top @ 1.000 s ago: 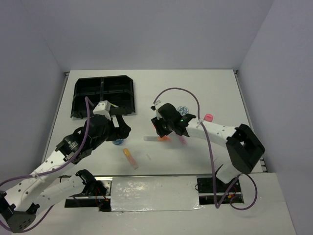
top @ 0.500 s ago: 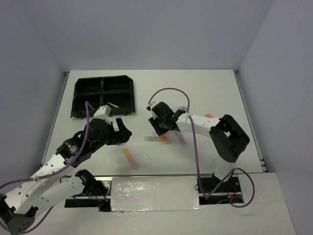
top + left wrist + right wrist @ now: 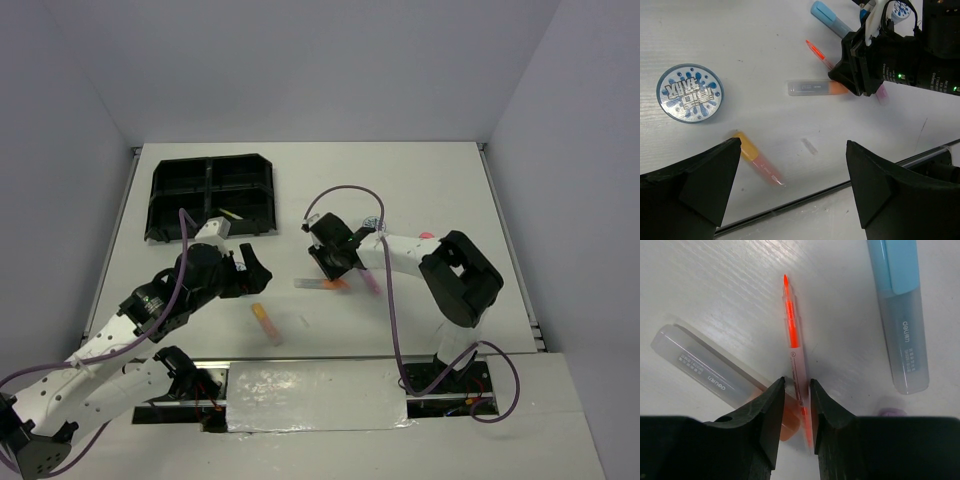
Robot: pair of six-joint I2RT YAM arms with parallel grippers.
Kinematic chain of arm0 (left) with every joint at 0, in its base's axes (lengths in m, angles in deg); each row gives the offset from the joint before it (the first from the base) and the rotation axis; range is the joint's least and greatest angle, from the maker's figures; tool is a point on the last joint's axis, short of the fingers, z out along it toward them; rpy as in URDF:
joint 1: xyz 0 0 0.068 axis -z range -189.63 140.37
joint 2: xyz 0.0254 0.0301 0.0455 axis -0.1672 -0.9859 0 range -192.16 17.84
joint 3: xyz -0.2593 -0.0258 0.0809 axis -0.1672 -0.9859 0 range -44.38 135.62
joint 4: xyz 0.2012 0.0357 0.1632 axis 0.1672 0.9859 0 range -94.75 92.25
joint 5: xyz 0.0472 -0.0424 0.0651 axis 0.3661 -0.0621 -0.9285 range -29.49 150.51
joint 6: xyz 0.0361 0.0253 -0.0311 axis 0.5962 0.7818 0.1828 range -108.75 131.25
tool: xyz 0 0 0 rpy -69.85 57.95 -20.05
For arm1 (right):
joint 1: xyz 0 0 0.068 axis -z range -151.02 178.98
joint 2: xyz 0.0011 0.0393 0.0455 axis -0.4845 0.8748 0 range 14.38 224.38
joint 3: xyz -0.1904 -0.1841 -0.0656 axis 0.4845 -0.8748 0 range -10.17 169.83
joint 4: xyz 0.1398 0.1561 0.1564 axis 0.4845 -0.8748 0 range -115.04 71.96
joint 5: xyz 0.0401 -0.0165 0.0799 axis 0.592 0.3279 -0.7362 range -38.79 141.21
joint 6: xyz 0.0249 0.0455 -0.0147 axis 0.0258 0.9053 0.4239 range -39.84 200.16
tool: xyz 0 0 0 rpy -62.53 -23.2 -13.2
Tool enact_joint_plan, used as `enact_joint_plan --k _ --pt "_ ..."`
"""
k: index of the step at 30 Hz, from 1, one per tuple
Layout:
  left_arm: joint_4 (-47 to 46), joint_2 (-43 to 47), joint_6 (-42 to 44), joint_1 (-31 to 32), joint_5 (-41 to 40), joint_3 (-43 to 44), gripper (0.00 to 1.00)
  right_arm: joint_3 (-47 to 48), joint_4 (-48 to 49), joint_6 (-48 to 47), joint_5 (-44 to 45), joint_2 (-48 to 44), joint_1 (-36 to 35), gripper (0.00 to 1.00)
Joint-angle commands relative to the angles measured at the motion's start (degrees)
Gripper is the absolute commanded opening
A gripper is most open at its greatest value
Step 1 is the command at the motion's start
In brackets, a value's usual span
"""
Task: Sort the stationery into containers
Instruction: Pick up the pen from the center of the board.
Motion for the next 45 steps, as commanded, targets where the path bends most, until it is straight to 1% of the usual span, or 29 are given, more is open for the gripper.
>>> enact_joint_plan --k 1,7,9,12,13,14,15,16,18,21,25,30,31,33,34,35,36,37,38,39,40,41,42,43,44,45 --pt "-1.55 0.69 -0.05 0.24 0.41 0.12 0.99 -0.74 -1.23 0.06 0.65 0.69 0.55 0.34" --pt "-0.32 1.74 0.12 0.24 0.24 0.21 0.99 -1.53 -0.97 0.76 -1.63 0.95 1.25 0.34" --pt "0.12 2.09 0.21 0.24 -0.20 0.47 0.99 -1.44 -1.06 0.84 -1.90 1.12 1.25 0.32" --pt "0.83 2.19 0.47 0.24 -0.38 1.00 0.99 -0.92 -1.58 0.76 -2.25 1.91 1.34 0.24" --pt "1.00 2.01 0.47 0.24 -0.47 1.18 0.99 -0.83 -1.67 0.67 -2.60 2.09 1.34 0.19" --pt "1.27 1.92 0.56 0.24 -0.38 1.26 0.99 -0.92 -1.58 0.67 -2.78 2.27 1.34 0.18" --pt "1.18 1.75 0.56 0.24 -0.29 1.27 0.99 -0.83 -1.58 0.67 -2.78 2.27 1.34 0.15" --pt "1.18 1.75 0.56 0.24 -0.20 1.18 0.99 -0.83 -1.58 0.58 -3.13 2.35 1.34 0.09" --pt "1.18 1.57 0.56 0.24 -0.12 1.09 0.99 -0.83 -1.58 0.58 -3.22 2.36 1.43 0.09" --pt "0.83 1.57 0.56 0.24 0.15 1.00 0.99 -0.57 -1.50 0.49 -2.08 1.83 1.51 0.00" --pt "-0.92 1.31 -0.14 0.24 1.37 0.56 0.99 1.01 -2.81 0.93 1.78 -0.89 1.60 0.00" --pt "-3.74 -1.49 -1.98 0.77 2.70 -0.05 0.99 0.93 -3.78 3.92 7.23 -10.20 1.60 0.00" --pt "-3.92 -2.38 -3.29 1.03 2.26 0.12 0.99 0.58 -3.87 4.79 8.02 -12.13 1.69 0.00" --pt "-3.66 -6.14 -5.66 2.87 -0.11 0.82 0.98 -1.09 -3.87 7.17 9.95 -20.28 1.69 0.00" --pt "-3.31 -7.56 -6.72 3.75 -1.42 1.26 0.98 -1.79 -3.69 8.30 10.66 -22.50 1.69 0.00" --pt "-2.26 -9.14 -8.04 4.89 -3.00 1.61 0.98 -3.36 -3.52 10.06 11.28 -24.87 1.60 0.00" --pt "-1.73 -12.02 -9.53 7.34 -6.50 2.31 0.98 -4.07 -3.69 10.86 11.72 -27.15 1.51 0.00" --pt "-1.20 -13.45 -13.29 8.67 -8.36 2.67 0.99 -4.69 -3.87 11.82 13.29 -31.70 1.51 0.00" --pt "-0.67 -14.85 -15.33 9.99 -9.86 2.85 0.99 -6.09 -4.48 13.14 13.91 -34.01 1.51 0.00" --pt "-0.93 -17.74 -19.17 12.87 -12.48 3.11 0.99 -6.62 -4.75 13.32 14.01 -35.95 1.43 0.00" --pt "-0.67 -19.25 -21.65 14.38 -13.90 3.37 0.98 -7.41 -6.05 13.50 14.10 -39.53 1.34 0.00" --pt "0.38 -21.09 -24.11 15.96 -15.39 4.59 0.98 -7.59 -6.94 14.02 14.44 -40.96 1.34 0.00" --pt "1.52 -25.11 -29.09 18.93 -18.54 5.56 0.98 -7.77 -7.82 14.20 14.62 -42.19 1.25 0.00" --pt "3.88 -27.24 -32.19 20.36 -20.31 6.96 0.99 -8.38 -8.87 14.20 14.88 -44.73 0.99 0.00" --pt "8.08 -31.61 -35.09 22.72 -21.64 9.94 0.98 -8.91 -9.31 14.38 14.97 -45.97 0.99 0.00" --pt "9.95 -33.92 -39.21 23.79 -23.74 11.45 0.97 -9.87 -9.67 14.47 15.06 -48.07 0.81 0.00"
